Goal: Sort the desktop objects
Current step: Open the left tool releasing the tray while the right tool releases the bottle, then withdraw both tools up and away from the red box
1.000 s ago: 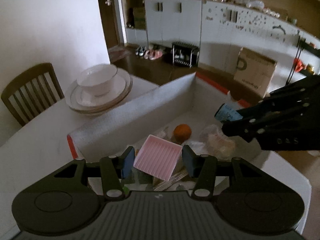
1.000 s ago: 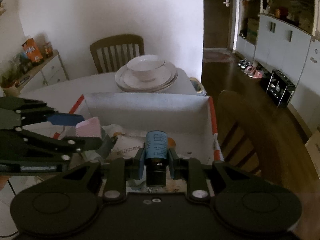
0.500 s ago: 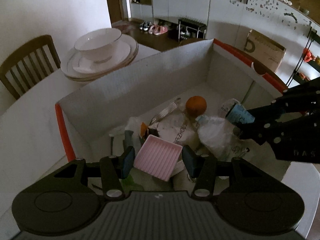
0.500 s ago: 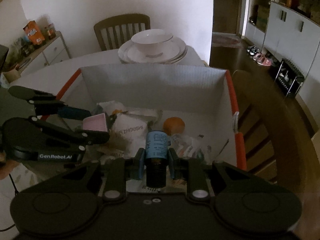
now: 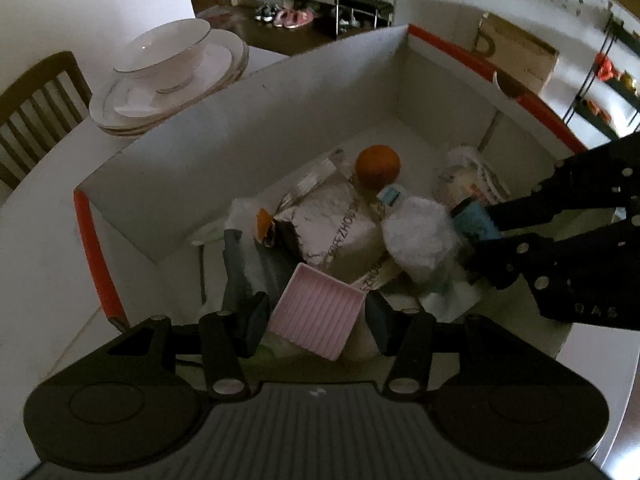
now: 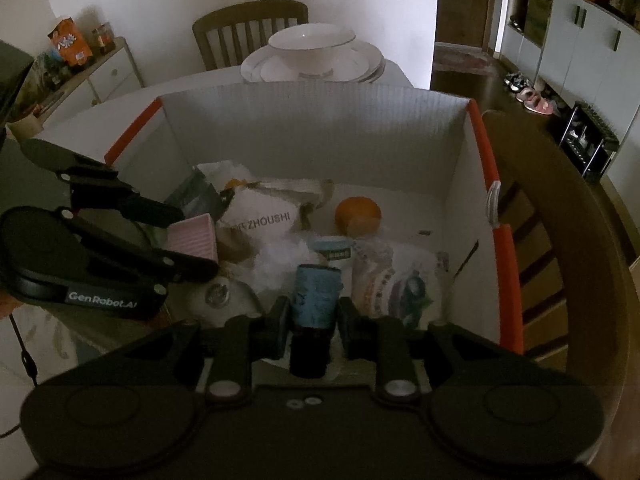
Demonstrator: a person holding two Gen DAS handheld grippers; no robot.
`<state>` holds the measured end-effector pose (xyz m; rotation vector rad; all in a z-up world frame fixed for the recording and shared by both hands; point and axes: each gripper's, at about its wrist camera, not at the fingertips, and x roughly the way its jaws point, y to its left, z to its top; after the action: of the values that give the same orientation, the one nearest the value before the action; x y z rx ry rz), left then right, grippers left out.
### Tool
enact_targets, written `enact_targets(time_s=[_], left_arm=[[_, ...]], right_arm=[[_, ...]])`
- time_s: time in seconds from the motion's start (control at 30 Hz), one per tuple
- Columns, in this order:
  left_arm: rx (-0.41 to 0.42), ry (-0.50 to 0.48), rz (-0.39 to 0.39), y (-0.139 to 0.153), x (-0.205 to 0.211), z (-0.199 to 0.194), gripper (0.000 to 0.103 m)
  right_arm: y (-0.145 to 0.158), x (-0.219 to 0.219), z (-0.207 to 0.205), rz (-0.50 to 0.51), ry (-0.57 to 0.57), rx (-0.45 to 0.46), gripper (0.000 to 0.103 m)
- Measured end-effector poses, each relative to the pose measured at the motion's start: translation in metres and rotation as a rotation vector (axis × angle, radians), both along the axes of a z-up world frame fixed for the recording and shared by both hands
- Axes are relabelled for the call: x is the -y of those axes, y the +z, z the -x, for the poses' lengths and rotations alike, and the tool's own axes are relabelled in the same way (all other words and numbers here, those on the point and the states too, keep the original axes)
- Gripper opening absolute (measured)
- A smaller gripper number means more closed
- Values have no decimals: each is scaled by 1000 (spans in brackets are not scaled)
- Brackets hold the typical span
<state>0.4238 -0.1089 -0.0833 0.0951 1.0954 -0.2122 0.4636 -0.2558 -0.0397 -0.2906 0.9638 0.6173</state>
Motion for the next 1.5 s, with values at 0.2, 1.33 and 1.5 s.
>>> enact_targets(time_s=[0.2, 1.33, 1.5], left_arm=[[-24, -27, -12, -1, 3, 0, 54], [248, 164, 135, 71, -16, 81, 73], [277, 184, 138, 75, -15, 91, 86]], right_arm=[[0, 2, 1, 0, 7, -6, 31], [60, 12, 43, -101, 82, 144, 70], [63, 17, 48, -114, 75, 168, 76]])
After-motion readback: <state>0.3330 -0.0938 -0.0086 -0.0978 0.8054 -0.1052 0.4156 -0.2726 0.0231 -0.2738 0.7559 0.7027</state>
